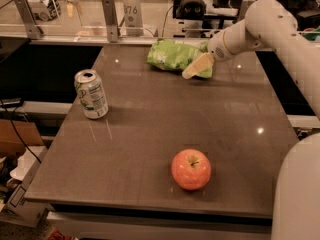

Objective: Move green rice chip bag near apple

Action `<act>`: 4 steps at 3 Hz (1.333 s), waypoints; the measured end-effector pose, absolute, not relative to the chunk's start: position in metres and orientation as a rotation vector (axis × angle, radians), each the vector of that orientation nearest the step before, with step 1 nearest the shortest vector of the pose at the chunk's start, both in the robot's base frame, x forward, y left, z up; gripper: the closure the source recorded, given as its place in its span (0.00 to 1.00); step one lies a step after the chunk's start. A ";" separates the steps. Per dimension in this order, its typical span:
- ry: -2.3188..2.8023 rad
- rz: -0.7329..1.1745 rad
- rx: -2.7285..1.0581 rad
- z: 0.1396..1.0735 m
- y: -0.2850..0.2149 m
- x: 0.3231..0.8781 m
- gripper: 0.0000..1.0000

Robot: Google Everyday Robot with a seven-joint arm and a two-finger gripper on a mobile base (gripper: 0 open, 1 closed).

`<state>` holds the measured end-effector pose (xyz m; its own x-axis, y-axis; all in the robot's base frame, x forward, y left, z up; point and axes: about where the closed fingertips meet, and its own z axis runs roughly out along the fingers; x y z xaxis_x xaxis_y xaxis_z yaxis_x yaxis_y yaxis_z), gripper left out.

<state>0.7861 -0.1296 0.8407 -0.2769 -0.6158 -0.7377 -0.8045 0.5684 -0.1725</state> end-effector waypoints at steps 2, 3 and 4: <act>2.015 0.287 -1.145 0.838 -0.123 0.788 0.40; 2.024 0.277 -1.148 0.837 -0.124 0.788 0.64; 2.037 0.272 -1.148 0.836 -0.127 0.787 0.86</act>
Offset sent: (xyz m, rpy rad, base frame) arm 0.0034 0.0015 0.0030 -0.0308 0.0042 -0.0131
